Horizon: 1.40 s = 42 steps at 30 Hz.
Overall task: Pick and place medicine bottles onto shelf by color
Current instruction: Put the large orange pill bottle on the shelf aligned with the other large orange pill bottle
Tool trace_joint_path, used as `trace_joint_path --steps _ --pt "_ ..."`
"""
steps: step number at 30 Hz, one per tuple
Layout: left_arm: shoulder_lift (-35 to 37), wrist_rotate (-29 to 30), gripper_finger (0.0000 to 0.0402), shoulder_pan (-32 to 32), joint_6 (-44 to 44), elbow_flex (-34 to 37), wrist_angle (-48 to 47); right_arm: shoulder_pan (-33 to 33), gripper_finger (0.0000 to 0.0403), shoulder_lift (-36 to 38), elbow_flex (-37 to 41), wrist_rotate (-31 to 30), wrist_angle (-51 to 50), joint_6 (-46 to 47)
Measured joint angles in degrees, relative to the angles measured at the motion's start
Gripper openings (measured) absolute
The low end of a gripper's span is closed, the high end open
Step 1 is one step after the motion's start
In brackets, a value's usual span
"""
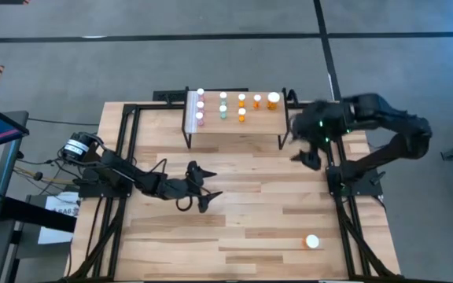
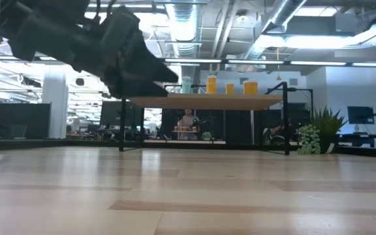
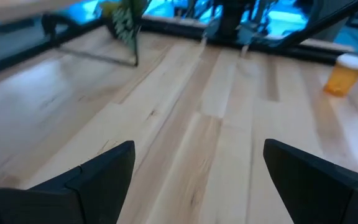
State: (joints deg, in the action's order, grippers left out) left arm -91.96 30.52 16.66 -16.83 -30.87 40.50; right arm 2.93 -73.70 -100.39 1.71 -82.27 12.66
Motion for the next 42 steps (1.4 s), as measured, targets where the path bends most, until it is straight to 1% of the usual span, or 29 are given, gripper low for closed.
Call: trace_joint_path --steps 2,5,9,12,15,21,27,30,32,34,38,42 --pt "0.00 0.00 0.0344 0.46 1.83 0.00 1.94 -3.24 0.0384 1.62 3.73 -0.17 0.69 3.17" --pt "0.00 0.07 0.0344 0.74 3.53 0.00 4.10 -6.80 0.0385 2.69 9.01 -0.26 4.97 7.82" --pt "0.00 0.17 0.0344 0.81 4.24 -0.11 4.25 -11.04 0.0386 1.80 14.14 -0.23 10.59 15.84" --pt "0.00 0.10 0.0344 0.81 4.30 -0.13 4.25 -14.20 0.0386 -0.27 16.40 0.79 13.69 17.24" --pt "0.00 -0.06 0.0344 1.04 4.37 -0.15 4.25 -17.06 0.0387 -2.72 17.63 2.48 15.29 16.26" --pt "0.01 -0.15 0.0344 1.44 4.84 -0.15 4.27 -22.66 0.0385 -7.45 18.20 2.50 15.37 16.31" --pt "0.02 -0.15 0.0344 1.43 4.84 -0.17 4.27 -26.91 0.0385 -12.06 18.22 2.47 14.71 21.64" --pt "0.02 -0.44 0.0344 1.43 4.68 -0.19 4.21 -28.46 0.0384 -13.11 18.22 2.21 12.63 22.89" --pt "0.02 -1.01 0.0344 1.43 4.57 -0.20 4.15 -29.38 0.0384 -13.13 18.22 -0.72 10.58 23.80" --pt "0.02 -1.35 0.0344 1.58 4.22 -0.20 4.11 -30.33 0.0384 -11.63 18.30 -6.21 8.42 26.35" --pt "0.02 -1.33 0.0344 1.91 4.41 -0.20 4.05 -33.15 0.0385 -6.48 18.20 -16.49 4.02 33.15" --pt "0.02 -1.33 0.0344 1.93 4.54 -0.20 4.07 -37.71 0.0386 -1.52 18.39 -24.54 1.17 40.66"
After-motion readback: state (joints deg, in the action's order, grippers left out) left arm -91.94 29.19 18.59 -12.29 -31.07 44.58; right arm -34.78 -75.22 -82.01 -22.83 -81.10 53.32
